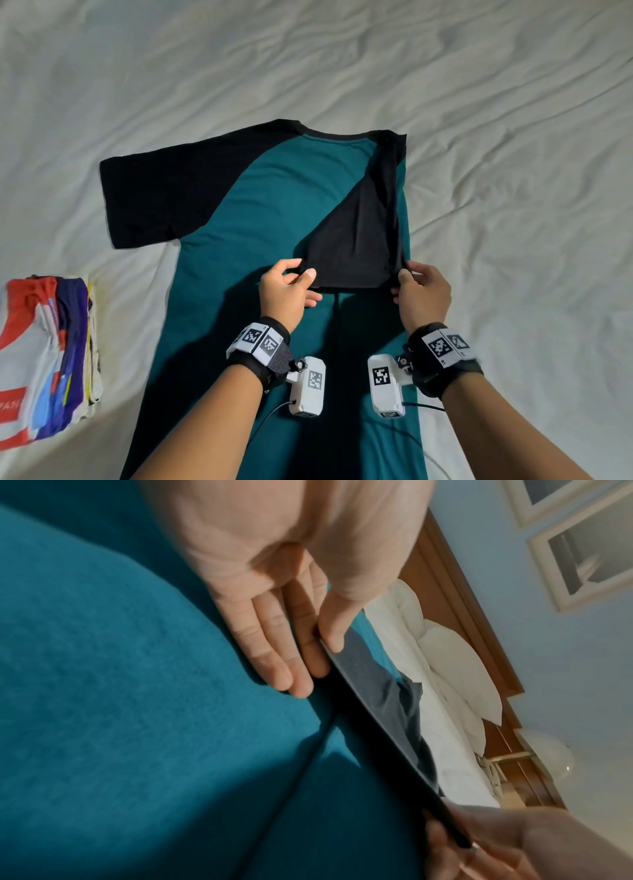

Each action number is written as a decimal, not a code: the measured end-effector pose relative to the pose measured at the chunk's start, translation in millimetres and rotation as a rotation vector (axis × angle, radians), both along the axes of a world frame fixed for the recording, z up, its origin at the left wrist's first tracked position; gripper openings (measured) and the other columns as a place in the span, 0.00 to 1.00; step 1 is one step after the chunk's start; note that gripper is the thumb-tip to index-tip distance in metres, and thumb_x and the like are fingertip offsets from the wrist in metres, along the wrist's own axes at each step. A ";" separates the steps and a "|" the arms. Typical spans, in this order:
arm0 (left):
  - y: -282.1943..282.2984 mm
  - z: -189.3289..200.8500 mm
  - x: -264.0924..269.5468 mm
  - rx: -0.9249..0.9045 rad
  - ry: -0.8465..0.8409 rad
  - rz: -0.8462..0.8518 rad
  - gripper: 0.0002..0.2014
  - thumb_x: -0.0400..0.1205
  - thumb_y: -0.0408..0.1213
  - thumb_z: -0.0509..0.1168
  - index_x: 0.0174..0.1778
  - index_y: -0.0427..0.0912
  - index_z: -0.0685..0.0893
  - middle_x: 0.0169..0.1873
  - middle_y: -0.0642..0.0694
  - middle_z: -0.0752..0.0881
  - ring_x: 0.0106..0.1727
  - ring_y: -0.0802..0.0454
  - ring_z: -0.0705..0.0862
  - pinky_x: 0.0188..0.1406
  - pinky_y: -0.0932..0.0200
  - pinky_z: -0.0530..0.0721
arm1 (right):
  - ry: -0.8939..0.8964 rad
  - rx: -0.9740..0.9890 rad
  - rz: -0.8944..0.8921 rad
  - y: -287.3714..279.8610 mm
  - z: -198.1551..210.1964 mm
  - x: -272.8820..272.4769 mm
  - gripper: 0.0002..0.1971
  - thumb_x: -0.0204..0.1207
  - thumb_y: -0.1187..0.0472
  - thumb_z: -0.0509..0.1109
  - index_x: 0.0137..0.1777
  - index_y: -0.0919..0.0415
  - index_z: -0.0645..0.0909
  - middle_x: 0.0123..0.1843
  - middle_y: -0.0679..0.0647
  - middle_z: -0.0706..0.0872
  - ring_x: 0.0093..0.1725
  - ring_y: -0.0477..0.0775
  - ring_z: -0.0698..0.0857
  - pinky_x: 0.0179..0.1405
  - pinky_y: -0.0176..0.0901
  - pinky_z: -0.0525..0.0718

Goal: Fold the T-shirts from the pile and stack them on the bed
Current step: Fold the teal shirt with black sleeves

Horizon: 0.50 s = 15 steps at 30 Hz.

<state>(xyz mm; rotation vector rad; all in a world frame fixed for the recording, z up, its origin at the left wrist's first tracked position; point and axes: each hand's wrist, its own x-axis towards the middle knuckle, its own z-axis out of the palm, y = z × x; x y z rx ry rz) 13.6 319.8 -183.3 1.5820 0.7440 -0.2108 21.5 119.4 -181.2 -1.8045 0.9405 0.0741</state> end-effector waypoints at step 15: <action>1.1 -9.2 -1.6 0.083 0.057 -0.106 0.14 0.83 0.28 0.71 0.62 0.39 0.78 0.35 0.38 0.91 0.29 0.39 0.91 0.21 0.56 0.83 | 0.090 -0.114 0.110 -10.6 11.7 -15.4 0.10 0.78 0.64 0.64 0.56 0.51 0.80 0.39 0.45 0.85 0.42 0.49 0.85 0.38 0.43 0.77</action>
